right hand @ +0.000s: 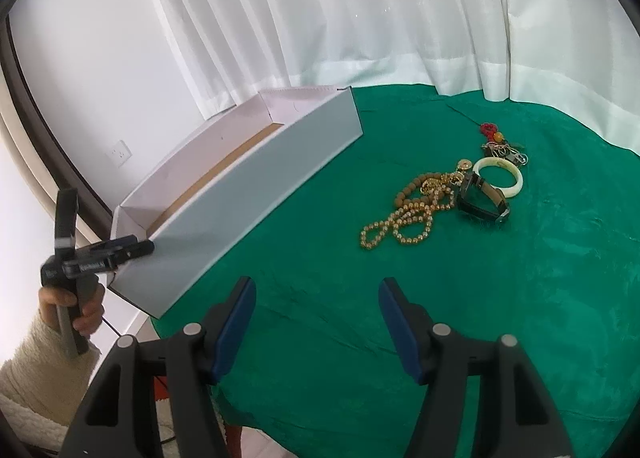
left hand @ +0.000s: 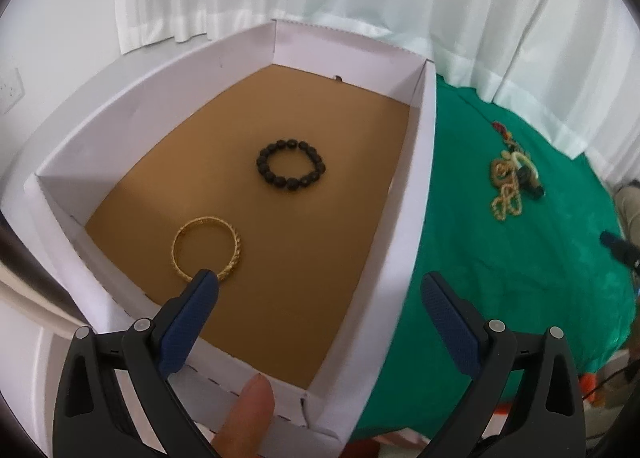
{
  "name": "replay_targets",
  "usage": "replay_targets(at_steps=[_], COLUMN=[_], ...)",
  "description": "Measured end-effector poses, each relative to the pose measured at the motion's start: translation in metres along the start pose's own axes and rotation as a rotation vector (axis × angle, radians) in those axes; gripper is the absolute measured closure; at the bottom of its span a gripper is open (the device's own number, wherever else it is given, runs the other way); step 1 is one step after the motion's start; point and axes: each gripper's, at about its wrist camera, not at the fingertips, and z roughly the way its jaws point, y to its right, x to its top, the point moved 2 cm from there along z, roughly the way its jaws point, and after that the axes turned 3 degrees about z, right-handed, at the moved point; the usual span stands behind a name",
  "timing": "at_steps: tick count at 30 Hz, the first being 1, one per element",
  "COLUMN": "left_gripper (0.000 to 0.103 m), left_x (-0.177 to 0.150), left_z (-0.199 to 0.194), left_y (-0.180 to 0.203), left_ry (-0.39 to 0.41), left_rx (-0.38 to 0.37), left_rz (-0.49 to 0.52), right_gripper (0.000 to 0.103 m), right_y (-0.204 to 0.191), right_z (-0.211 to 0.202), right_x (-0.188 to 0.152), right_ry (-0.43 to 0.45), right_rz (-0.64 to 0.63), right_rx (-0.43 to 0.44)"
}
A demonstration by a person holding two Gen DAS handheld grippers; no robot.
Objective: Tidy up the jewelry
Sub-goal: 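Withdraw both tools from the box back over the jewelry pile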
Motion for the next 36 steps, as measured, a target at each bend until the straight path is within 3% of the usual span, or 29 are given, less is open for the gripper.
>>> replay_targets(at_steps=[5,10,14,19,26,29,31,32,36], left_gripper=[0.002,0.002,0.002,0.002,0.002,0.002,0.002,0.002,0.0], left_x=[-0.001,-0.003,-0.012,-0.025,-0.04,-0.039,-0.036,-0.033,-0.024], left_z=[0.006,0.019,0.019,0.007,-0.003,-0.019,-0.036,-0.048,-0.087], left_y=[0.009,0.037,0.061,0.08,0.086,0.086,0.089,0.092,0.114], left_ry=[-0.034,-0.103,-0.103,-0.108,-0.102,-0.048,0.002,0.033,0.151], left_rx=[0.004,-0.012,0.013,-0.021,0.013,0.043,0.069,0.067,0.02], left_rz=[0.071,0.22,0.347,0.379,0.381,0.376,0.386,0.388,0.393], right_gripper=[0.038,0.038,0.038,0.038,0.038,0.037,0.029,0.023,0.017], right_y=[-0.005,-0.004,-0.001,0.007,0.006,0.007,0.01,0.015,0.035], right_z=[-0.002,-0.004,-0.008,-0.015,-0.025,-0.033,-0.039,-0.043,-0.055], right_x=[-0.004,-0.007,-0.009,-0.011,-0.013,-0.014,-0.015,-0.016,-0.027], right_ry=[0.002,0.003,0.009,0.019,0.041,0.057,0.071,0.077,0.087], right_rz=[-0.013,0.0,0.011,0.032,0.024,0.012,0.011,0.015,0.037], right_rx=[0.002,0.003,-0.004,-0.017,-0.029,-0.056,-0.081,-0.105,-0.195])
